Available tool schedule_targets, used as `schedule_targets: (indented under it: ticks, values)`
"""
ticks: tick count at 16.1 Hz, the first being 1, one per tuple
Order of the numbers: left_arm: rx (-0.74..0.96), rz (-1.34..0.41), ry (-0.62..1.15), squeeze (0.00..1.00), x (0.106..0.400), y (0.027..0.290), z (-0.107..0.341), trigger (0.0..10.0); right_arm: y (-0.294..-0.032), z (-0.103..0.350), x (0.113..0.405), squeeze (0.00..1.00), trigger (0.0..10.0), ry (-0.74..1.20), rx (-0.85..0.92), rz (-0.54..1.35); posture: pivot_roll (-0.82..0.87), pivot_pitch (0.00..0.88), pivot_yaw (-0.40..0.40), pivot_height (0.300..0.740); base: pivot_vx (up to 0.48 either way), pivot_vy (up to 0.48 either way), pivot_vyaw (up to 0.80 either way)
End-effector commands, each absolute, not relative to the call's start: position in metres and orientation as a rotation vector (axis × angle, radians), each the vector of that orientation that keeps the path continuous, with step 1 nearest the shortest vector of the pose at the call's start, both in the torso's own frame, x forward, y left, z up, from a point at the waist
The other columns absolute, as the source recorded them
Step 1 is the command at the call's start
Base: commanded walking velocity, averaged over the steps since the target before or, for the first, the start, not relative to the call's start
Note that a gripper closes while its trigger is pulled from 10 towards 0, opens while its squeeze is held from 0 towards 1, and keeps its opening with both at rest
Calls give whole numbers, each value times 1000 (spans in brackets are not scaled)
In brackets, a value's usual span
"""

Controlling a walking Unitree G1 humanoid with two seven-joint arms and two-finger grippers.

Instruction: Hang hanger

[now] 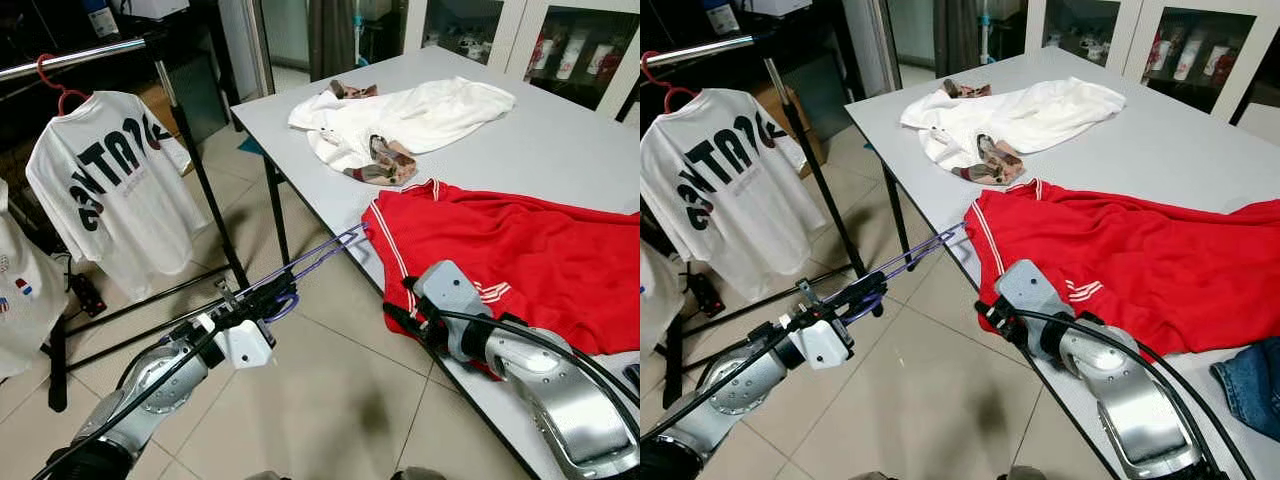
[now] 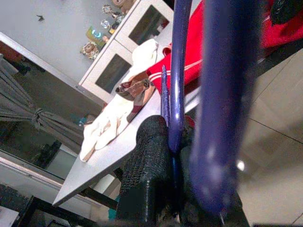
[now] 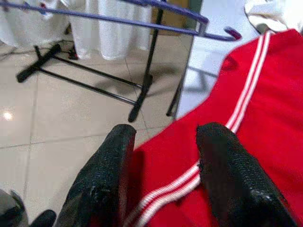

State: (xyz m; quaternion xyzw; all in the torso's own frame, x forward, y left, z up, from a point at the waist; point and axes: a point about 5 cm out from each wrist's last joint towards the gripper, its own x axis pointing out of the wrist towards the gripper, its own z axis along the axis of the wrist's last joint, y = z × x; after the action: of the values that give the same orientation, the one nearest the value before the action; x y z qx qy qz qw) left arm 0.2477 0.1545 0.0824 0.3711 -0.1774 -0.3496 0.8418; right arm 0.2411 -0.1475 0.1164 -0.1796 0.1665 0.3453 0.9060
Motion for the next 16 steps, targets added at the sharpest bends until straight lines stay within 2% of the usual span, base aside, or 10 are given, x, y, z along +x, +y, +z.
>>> schedule_targets:
  ticks: [1,6,12,13,16]
  values:
    - [797,-714,-366,0,248,162,84,10000,-144,119,239,0,10000,321,-358,741,-116,0,94,736,0,0,0]
    - [796,-716,-367,0,249,159,84,10000,-150,91,237,0,10000,519,-313,699,-113,0,94,736,0,0,0]
    - [797,-717,-367,0,250,158,84,10000,-161,88,245,0,10000,548,-385,628,-114,0,95,736,0,0,0]
    - [797,-717,-367,0,250,158,84,10000,-164,89,245,0,0,547,-389,628,-115,0,95,736,0,0,0]
    - [800,-723,-369,0,250,157,83,10000,-174,90,247,0,0,532,-513,632,-118,0,97,736,0,0,0]
